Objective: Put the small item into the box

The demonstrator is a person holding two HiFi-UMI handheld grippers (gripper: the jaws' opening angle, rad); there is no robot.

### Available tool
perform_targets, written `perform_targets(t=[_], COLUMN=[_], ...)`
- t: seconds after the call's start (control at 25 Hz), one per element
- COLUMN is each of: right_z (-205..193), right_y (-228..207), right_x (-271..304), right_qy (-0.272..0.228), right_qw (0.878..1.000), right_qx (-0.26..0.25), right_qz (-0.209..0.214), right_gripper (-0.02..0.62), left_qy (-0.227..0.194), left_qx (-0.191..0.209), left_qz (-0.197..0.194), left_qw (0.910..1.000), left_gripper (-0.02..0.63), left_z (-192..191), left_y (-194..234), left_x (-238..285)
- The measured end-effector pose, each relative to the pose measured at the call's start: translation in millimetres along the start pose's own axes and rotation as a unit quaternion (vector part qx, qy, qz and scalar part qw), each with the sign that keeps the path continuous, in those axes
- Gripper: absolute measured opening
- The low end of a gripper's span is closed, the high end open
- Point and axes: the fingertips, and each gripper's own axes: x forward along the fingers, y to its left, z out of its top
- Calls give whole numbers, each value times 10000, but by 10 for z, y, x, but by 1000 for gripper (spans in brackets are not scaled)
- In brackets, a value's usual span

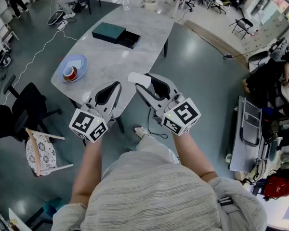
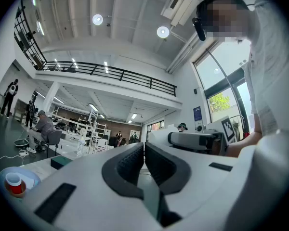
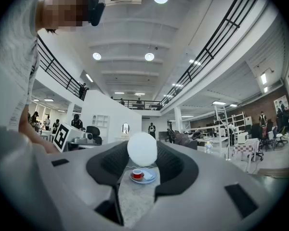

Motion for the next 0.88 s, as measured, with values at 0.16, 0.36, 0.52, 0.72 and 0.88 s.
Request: perform_targets(t=[0.16, 0.36, 0.52, 0.72, 0.88], right_z=[8, 16, 9, -11, -6], right_y=[-16, 13, 41, 100, 121], right_x=[13, 2, 16, 32, 41], right_qy=[-26, -22, -32, -2, -49], right_qw=[10000, 10000, 10000, 9999, 9999], right_qx=[1, -31, -18, -42, -27], right_qz=[-6, 49, 90, 142, 150], right_gripper=[187, 187, 187, 187, 187], left_qy=[1, 4, 18, 31, 51], left_qx=[39, 49, 81, 92, 122], left_qz=[-56, -45, -35, -18, -36], left_qw=[10000, 10000, 10000, 10000, 9999], left_gripper=[23, 21, 23, 23, 23], left_z=[27, 42, 42, 31, 23], left_y=[-22, -68, -88, -93, -95], left_x=[26, 15, -4, -50, -65])
